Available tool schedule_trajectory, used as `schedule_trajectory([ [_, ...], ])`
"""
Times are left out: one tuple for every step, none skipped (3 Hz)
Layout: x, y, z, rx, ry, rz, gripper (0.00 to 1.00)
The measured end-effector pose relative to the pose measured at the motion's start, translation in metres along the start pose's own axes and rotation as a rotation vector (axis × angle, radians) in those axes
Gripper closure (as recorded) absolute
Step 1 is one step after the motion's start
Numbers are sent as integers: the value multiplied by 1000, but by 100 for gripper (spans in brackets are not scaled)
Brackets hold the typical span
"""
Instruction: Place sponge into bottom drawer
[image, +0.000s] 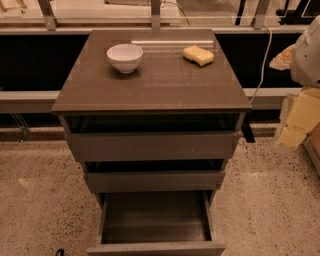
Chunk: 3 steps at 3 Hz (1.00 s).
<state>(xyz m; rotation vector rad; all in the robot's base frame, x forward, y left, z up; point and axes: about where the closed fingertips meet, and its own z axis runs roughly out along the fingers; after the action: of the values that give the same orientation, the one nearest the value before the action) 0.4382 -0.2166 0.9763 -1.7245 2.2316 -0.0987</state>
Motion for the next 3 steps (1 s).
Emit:
schedule_trajectory([
  [0, -1, 0, 1, 0, -1, 0],
  [-5, -29, 6, 29, 10, -16, 0],
  [-12, -94, 34, 41, 8, -42, 0],
])
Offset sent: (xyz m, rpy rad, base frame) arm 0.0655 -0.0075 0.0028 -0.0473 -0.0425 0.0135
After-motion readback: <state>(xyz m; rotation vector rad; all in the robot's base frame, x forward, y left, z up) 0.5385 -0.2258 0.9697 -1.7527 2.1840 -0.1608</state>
